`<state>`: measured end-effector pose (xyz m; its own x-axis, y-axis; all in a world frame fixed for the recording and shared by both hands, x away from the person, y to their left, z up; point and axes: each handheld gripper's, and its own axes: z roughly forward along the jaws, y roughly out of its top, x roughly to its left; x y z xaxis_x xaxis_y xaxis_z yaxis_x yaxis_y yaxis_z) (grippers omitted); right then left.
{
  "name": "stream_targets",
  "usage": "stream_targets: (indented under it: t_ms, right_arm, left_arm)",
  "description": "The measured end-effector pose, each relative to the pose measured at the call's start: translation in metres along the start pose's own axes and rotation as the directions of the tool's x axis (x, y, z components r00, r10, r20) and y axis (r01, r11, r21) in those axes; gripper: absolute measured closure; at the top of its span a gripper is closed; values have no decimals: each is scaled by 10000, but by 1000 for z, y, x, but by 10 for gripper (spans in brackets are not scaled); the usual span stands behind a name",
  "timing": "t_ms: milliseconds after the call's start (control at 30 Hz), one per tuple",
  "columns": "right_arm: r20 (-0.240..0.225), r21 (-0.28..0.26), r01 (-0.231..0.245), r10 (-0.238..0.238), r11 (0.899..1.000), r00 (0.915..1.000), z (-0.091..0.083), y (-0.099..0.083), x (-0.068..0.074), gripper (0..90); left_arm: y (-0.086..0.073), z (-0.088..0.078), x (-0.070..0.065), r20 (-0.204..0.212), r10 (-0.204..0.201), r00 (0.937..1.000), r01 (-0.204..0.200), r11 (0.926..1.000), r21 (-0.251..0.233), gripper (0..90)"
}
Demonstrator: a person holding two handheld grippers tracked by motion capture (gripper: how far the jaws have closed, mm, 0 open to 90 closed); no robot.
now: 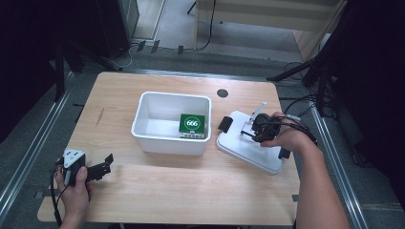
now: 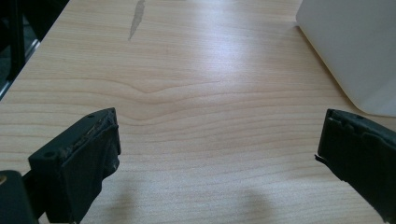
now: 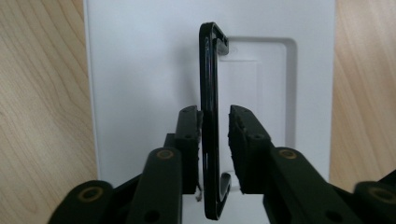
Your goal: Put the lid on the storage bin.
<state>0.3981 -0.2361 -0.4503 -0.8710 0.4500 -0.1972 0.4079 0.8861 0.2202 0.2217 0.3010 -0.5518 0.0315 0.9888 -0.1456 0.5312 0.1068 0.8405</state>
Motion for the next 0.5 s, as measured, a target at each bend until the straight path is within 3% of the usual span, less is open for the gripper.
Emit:
stream_targets:
  t_ms: [67, 167, 200, 500]
  right_arm:
    - [-130, 66, -115, 116, 9999, 9998, 4, 0, -2, 811]
    - [49, 7, -217, 217, 9998, 9998, 4, 0, -5, 840]
    - [222, -70, -113, 115, 9999, 9997, 3, -1, -6, 850]
    - [251, -330, 233, -225, 9992, 9994, -5, -8, -9, 859]
  left_arm:
    - [0, 0, 0, 4, -2, 10000, 2, 10000, -1, 0]
    - [0, 0, 0, 19, -24, 10000, 24, 10000, -1, 0]
    - [0, 0, 0, 27, -24, 10000, 24, 10000, -8, 0]
    - [0, 0, 0, 14, -21, 10000, 21, 10000, 3, 0]
